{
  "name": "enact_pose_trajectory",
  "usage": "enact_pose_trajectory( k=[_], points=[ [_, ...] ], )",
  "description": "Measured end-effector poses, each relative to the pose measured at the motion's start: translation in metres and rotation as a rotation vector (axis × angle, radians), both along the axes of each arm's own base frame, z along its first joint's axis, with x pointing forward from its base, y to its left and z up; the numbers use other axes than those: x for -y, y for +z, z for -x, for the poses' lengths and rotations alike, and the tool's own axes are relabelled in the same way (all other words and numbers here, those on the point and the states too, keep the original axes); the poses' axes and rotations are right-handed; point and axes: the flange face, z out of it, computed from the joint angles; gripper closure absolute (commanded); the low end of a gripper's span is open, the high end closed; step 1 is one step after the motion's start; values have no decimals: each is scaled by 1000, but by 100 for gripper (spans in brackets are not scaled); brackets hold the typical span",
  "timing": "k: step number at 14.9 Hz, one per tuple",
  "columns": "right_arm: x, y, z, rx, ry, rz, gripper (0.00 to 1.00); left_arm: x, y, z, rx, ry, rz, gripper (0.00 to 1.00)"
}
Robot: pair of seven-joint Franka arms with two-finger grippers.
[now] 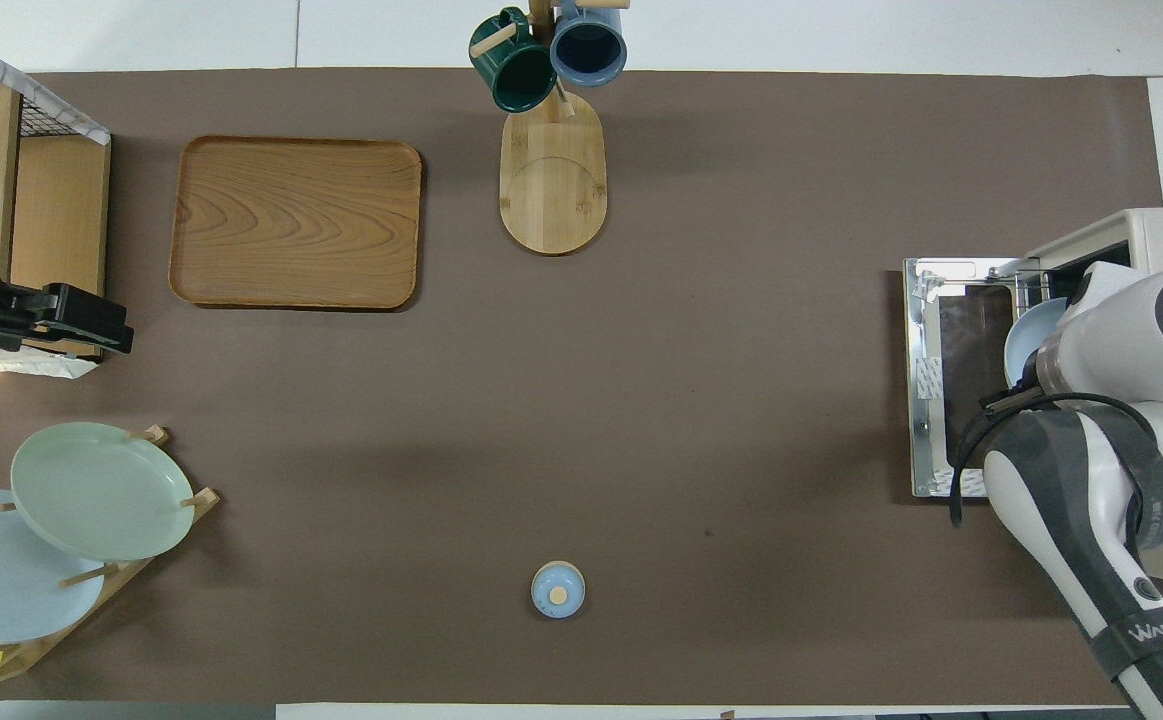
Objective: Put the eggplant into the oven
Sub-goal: 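Lower the eggplant inside the oven and open the right gripper, then pull the right gripper back out of the oven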
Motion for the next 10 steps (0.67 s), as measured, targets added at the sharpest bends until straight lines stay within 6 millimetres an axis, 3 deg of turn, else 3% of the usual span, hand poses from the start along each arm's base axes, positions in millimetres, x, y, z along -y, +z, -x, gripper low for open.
enact_pose_trajectory(
  k=[1, 2, 6, 7, 9, 10],
  points=[
    [2, -1, 1, 9, -2, -2, 78, 0, 0, 0, 0, 0, 0, 0],
    [5, 0, 2, 17, -8, -3, 70, 0, 0, 0, 0, 0, 0, 0],
    [10, 0, 4, 13, -21, -7, 67, 0, 0, 0, 0, 1, 0, 0],
    [9, 4, 2, 10, -30, -15, 70, -1, 0, 0, 0, 2, 0, 0],
    [1, 23, -4, 3, -43, -37, 99, -2, 0, 0, 0, 4, 0, 0],
    [-11, 33, -9, 17, -33, -54, 100, -2, 0, 0, 0, 4, 0, 0]
  ],
)
